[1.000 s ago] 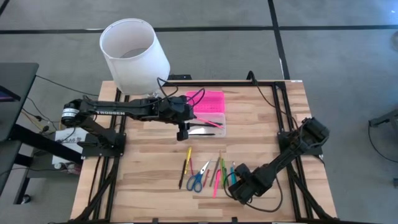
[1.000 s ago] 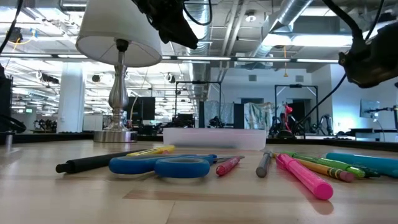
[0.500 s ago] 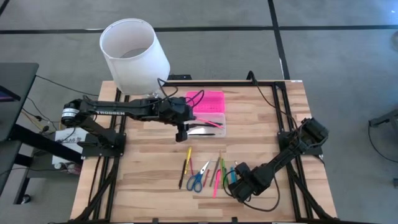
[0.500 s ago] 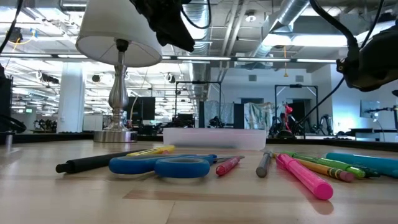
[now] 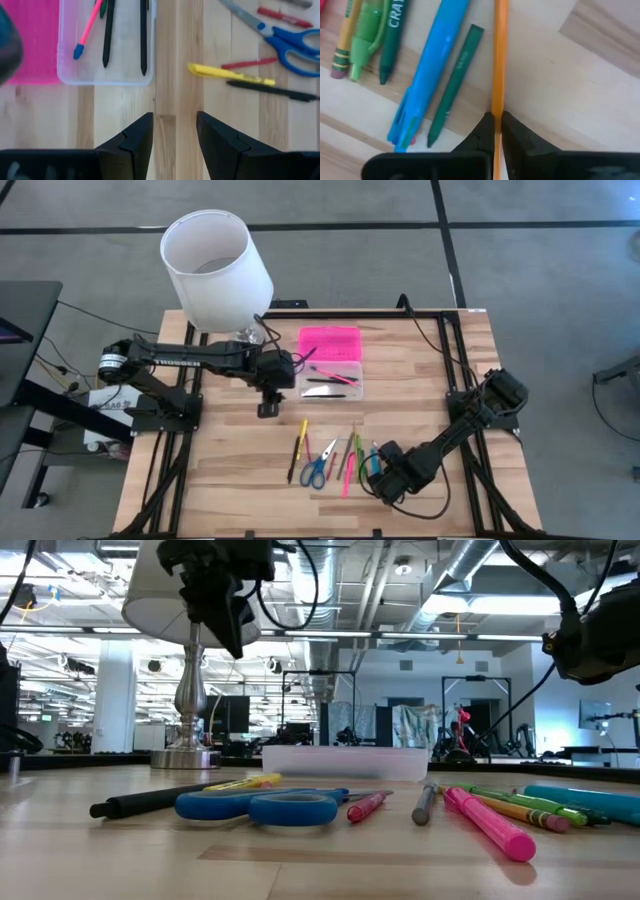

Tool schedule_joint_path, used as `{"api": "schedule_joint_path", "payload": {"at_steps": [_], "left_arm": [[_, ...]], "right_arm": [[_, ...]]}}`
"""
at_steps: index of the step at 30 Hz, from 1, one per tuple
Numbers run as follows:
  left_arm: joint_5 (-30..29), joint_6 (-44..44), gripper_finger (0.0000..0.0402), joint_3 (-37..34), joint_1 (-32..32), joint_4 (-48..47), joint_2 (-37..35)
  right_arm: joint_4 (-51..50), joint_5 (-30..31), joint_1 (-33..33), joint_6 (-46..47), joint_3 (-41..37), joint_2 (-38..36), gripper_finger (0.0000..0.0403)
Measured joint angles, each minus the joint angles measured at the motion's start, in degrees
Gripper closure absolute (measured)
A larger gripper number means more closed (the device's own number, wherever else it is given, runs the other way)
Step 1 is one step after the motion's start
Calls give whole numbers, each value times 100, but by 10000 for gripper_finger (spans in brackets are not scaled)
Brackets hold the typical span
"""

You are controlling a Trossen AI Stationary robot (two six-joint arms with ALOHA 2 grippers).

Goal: Pick & place school supplies into a supply box
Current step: Put the orange pencil into the pink supply box

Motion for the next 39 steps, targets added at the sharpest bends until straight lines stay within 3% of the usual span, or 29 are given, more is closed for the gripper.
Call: {"api": "schedule_joint_path", "payload": {"at_steps": [10, 19, 23, 28, 32, 39], "left_arm": [[-4, 59, 255, 0, 2, -253, 0], [56, -151, 255, -339, 1, -401, -4], [147, -460, 255, -636, -81, -202, -4], [150, -844, 255, -864, -367, 98, -4], [76, -1248, 255, -954, -646, 283, -7], [-568, -2174, 255, -1005, -1232, 370, -186]], "right_arm": [[-778, 190, -74, -171, -46, -468, 401], [-1330, 1094, -266, -784, -34, -1335, 402], [-1594, 1373, -738, -1863, -32, -1703, 402], [-1561, 1532, -1755, -3870, -23, -2004, 403], [-1086, 1546, -2685, -5561, -23, -2080, 403], [-4, 1173, -4060, -7801, -17, -2041, 403]]}}
